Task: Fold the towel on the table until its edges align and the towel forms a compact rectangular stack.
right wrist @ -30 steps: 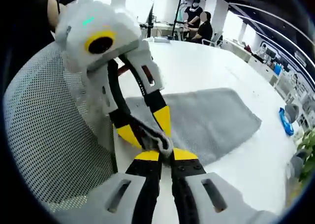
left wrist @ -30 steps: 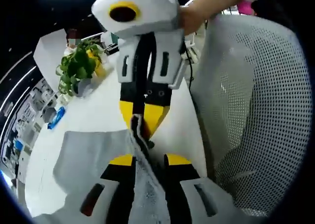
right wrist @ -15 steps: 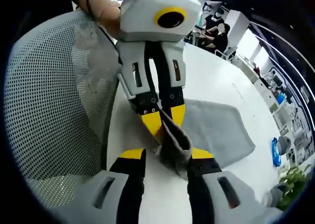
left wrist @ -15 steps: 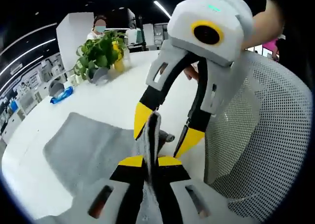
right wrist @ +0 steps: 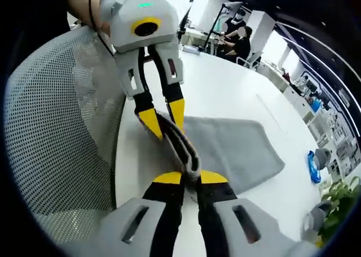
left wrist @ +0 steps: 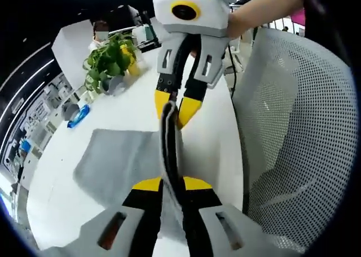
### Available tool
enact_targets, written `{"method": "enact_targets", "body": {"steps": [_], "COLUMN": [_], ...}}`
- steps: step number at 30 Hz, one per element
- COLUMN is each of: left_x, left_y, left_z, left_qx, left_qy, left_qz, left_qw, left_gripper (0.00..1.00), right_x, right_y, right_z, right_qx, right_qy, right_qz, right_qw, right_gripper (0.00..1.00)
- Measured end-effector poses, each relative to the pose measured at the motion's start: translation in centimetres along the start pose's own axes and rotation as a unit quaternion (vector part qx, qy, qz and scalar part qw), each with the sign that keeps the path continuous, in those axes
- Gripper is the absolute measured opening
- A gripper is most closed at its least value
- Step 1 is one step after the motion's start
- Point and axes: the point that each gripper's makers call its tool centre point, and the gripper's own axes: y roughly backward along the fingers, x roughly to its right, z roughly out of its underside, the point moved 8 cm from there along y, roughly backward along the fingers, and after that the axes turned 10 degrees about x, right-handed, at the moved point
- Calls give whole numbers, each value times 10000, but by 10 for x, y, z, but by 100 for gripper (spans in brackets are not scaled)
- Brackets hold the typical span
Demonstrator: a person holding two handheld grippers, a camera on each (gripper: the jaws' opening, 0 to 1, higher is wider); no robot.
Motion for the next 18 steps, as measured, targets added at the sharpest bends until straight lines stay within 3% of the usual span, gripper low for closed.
{"method": "enact_targets", "body": {"steps": [7,11,18], "left_x": [-10,-14,-17], "left_y": [18,24,25], "left_z": [20,27,35], "left_qx": [-45,18,60], "left_qy": [649,940,1306], "left_qz": [-100,-220,-312], "left_qw": [9978,9953,9909], "left_gripper": [14,16,18], "right_x": [9,15,22], "right_y": [3,5,5], "right_z": [2,7,19], "right_qx": [257,475,835], "right_qy": [-569,-1209,-2446], "right_qz": [219,425,679], "right_qw": [9978,9906,9636], "right_gripper": [4,3,3]}}
